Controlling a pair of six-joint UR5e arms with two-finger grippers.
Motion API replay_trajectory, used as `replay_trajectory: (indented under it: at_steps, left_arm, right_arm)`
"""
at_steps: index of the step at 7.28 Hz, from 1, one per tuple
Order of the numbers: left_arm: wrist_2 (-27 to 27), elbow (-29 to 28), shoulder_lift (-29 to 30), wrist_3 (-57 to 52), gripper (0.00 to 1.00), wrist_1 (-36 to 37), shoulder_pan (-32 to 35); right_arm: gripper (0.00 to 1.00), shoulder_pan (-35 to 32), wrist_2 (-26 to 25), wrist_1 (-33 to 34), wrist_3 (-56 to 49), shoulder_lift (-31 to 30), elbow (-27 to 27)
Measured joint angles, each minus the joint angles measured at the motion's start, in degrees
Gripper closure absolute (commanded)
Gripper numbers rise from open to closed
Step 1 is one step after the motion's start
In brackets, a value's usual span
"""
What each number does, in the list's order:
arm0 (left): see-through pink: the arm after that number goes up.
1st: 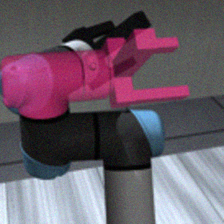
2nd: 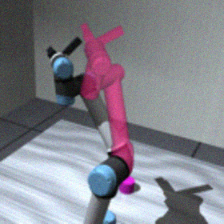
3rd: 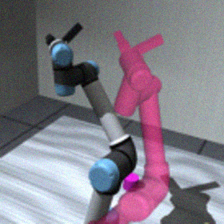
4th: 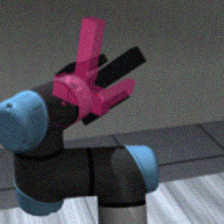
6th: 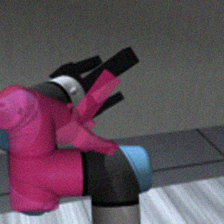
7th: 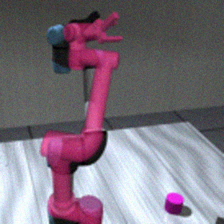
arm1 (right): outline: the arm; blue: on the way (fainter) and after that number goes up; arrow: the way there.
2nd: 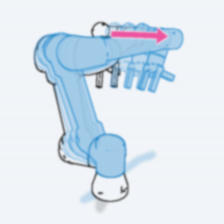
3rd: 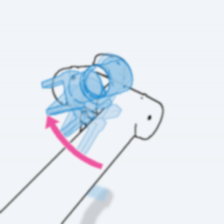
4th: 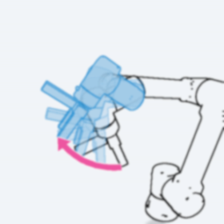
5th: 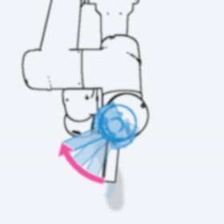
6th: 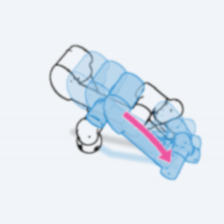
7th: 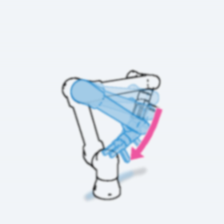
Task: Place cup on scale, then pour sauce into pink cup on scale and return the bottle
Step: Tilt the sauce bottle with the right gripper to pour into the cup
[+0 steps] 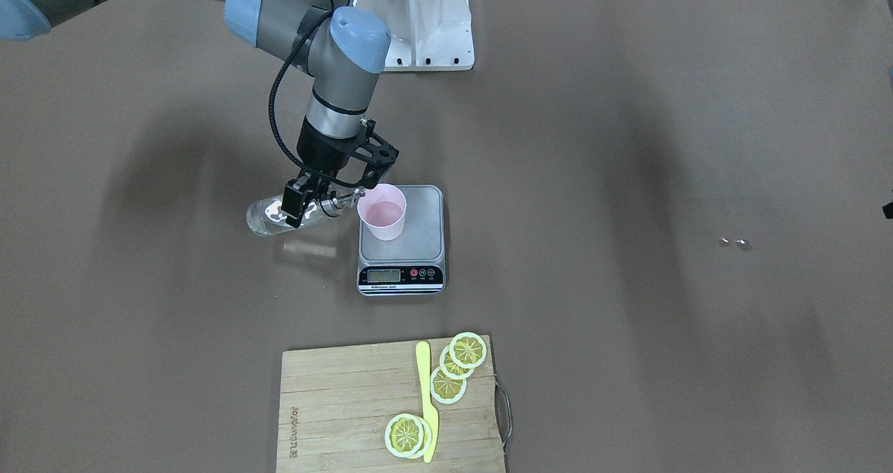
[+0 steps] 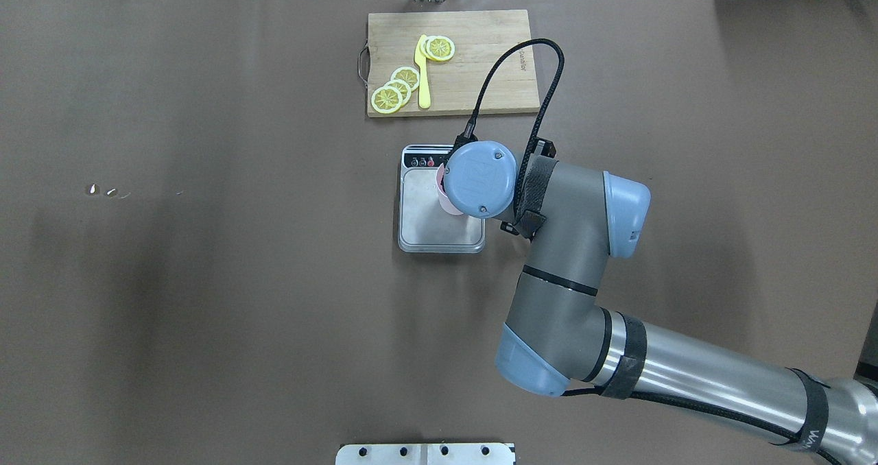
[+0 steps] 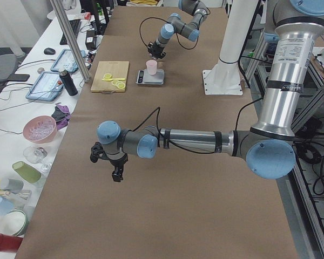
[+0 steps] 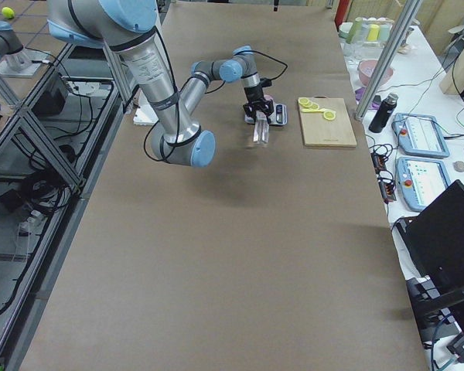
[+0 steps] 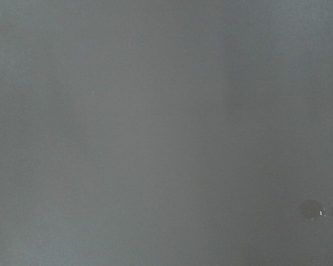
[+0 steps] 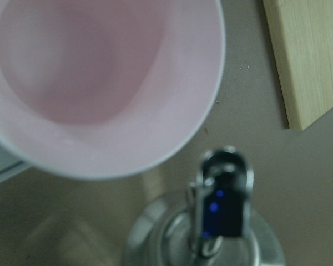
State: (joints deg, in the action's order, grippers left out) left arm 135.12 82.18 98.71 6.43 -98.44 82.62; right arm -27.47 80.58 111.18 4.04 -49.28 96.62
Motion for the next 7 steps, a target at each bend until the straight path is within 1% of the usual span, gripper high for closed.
replay_trajectory:
  at_steps: [3, 7]
  left_arm:
    - [-0.09, 0.02, -0.05, 0.23, 0.02, 0.34, 0.00]
    - [-0.53, -0.10, 0.33, 0.53, 0.02, 0.52, -0.04]
  right_arm:
    - [0.37, 0.13, -1.09, 4.51, -0.07, 0.85, 0.40]
    - [0.37, 0.13, -2.47, 13.10, -0.08, 3.20, 0.66]
